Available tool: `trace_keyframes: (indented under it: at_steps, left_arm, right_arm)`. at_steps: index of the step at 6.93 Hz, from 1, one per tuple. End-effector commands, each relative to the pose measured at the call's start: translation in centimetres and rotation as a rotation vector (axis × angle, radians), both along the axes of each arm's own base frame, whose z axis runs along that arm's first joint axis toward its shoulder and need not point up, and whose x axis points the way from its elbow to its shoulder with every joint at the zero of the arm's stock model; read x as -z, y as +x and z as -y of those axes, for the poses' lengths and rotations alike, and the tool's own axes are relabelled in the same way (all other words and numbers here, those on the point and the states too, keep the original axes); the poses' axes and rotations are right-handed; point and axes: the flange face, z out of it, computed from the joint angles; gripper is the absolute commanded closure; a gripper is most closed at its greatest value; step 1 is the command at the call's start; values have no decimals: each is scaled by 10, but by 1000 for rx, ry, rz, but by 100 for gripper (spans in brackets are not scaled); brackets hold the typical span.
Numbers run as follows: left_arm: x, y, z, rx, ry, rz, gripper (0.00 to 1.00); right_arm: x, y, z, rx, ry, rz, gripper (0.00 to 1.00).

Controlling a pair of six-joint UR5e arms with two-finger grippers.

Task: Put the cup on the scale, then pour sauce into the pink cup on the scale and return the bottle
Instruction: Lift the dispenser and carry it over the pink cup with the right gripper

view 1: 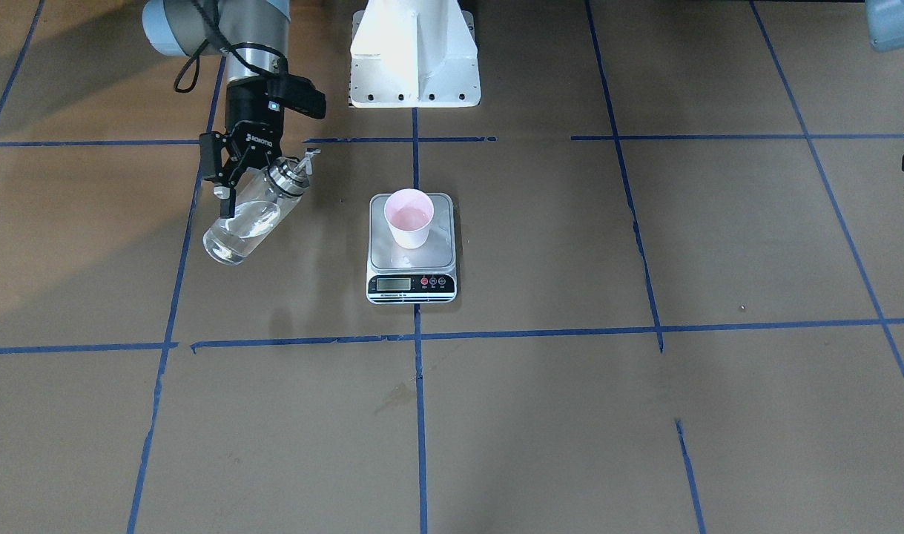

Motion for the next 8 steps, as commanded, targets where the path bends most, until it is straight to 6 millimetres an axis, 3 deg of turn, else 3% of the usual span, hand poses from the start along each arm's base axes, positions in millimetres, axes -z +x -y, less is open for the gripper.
trace_keyframes:
  at_steps: [1,3,4,8]
  left_arm:
    - [-40,-13,-1,20,26,-16,0]
    - [-51,-14,-2,14,10,-8,0]
    - [-56,-14,-2,14,2,-7,0]
    - [-89,-13,3,17,7,-9,0]
  right_arm:
    - [20,-31,-10,-10,16,-191,100]
    - [37,-53,-11,-5,33,-392,100]
    - [37,-60,-9,-11,49,-459,100]
    - [38,-52,5,-1,130,-821,100]
